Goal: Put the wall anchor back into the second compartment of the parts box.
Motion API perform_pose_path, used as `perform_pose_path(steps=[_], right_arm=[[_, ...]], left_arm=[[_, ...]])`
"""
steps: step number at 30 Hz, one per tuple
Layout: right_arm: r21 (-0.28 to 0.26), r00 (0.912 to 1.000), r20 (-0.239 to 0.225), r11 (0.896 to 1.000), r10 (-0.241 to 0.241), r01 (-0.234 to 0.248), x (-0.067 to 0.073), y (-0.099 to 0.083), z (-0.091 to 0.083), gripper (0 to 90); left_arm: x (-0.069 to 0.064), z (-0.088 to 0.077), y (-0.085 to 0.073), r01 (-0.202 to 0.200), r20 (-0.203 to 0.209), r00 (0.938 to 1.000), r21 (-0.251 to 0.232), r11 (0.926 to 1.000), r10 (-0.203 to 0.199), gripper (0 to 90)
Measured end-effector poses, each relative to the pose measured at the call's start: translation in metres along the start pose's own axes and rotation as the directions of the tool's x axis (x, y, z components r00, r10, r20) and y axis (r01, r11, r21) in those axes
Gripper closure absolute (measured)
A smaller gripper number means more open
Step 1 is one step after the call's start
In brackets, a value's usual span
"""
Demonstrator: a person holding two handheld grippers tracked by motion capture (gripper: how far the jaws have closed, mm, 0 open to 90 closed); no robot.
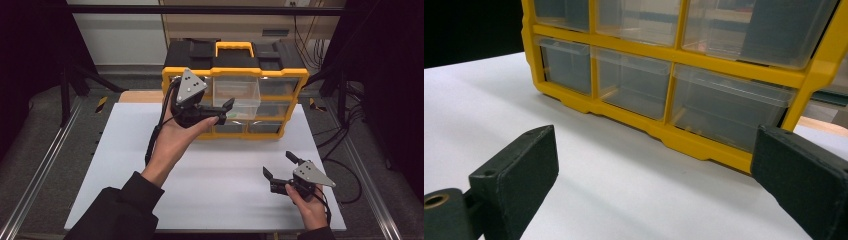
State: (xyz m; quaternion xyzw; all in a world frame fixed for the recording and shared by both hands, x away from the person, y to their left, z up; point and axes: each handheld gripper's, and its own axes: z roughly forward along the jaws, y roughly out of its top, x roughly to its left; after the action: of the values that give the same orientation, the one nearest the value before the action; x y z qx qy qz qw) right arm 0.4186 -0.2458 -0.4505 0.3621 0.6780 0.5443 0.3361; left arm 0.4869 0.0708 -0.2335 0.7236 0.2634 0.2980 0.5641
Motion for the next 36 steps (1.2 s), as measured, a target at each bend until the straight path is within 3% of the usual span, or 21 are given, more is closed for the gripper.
perform_pose_path(steps=[15, 25, 36], right_arm=[[-0.004, 1.0000, 0.002, 1.000, 0.000, 0.000, -0.001, 0.001, 0.000, 5.5], [-0.002, 1.0000, 0.000, 1.000, -0.005, 0.005, 0.000, 0.001, 0.001, 6.3], [0.001, 1.0000, 0.000, 1.000, -0.001, 0.001, 0.002, 0.000, 0.001, 5.6]], left_arm=[[-0.013, -0.010, -0.022, 0.021, 0.038, 0.9991, -0.013, 0.9997, -0.021, 3.3], [-0.025, -0.020, -0.039, 0.004, 0.063, 0.9980, -0.020, 0.9998, -0.003, 2.6], [-0.024, -0.036, -0.063, 0.016, 0.066, 0.9977, -0.024, 0.9996, -0.014, 2.6]])
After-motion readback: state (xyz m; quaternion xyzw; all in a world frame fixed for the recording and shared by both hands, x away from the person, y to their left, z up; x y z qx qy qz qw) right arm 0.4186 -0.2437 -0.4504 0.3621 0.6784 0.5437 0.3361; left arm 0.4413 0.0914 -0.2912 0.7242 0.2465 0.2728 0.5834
